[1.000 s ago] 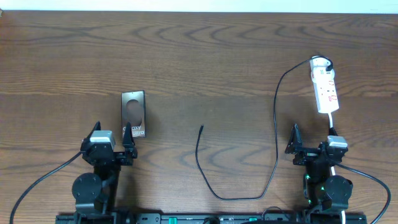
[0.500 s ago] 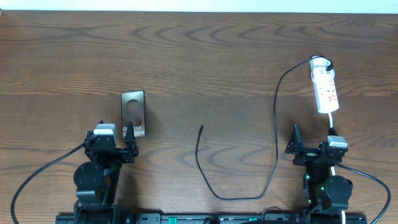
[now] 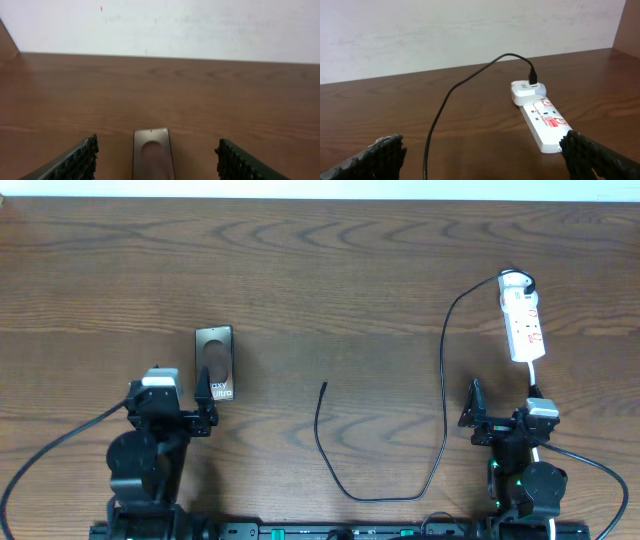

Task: Plug charger to phone and switch on socket
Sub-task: 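Move the left gripper forward over the phone and lower onto it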

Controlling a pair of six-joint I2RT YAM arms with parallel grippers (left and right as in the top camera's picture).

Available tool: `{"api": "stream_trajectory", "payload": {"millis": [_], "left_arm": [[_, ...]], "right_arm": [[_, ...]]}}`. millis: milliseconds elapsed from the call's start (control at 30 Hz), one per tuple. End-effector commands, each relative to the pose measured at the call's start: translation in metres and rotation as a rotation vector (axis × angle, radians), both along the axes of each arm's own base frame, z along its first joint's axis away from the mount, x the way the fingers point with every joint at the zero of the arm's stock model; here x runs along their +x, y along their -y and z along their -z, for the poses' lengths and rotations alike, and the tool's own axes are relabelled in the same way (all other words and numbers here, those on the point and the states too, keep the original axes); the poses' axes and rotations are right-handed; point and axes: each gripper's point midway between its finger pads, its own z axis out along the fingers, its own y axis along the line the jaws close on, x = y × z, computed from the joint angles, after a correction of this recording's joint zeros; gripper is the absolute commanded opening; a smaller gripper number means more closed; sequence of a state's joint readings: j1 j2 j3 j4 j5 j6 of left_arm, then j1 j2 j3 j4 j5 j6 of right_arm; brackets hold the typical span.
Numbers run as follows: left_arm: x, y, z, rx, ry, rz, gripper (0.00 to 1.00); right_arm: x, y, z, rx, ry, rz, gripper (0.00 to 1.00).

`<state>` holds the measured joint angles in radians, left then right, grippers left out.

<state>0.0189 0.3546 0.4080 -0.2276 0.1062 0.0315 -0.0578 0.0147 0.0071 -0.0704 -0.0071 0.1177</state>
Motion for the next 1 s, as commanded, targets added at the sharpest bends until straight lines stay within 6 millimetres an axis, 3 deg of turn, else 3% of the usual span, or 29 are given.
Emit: {"api": "stream_trajectory", "payload": {"millis": [0, 200, 467, 633, 967], "left_arm": [[0.004, 0.0, -0.023, 0.015, -0.009, 0.006, 0.74], [0.016, 0.0, -0.037, 0.01, -0.163, 0.007, 0.74], [0.042, -0.001, -0.045, 0.004, -0.531, 0.012, 0.74], [0.062, -0.001, -0.025, -0.003, -0.747, 0.014, 0.74], [0.087, 0.0, 0.044, -0.02, -0.972, 0.021, 0.74]], "right_arm": [[0.0, 0.0, 0.0, -0.014, 0.001, -0.001, 0.99], [0.0, 0.0, 0.0, -0.014, 0.001, -0.001, 0.99], [0.0, 0.0, 0.0, -0.014, 0.001, -0.001, 0.99], [0.0, 0.0, 0.0, -0.014, 0.001, -0.001, 0.99], [0.0, 0.0, 0.0, -0.014, 0.001, -0.001, 0.99]]}}
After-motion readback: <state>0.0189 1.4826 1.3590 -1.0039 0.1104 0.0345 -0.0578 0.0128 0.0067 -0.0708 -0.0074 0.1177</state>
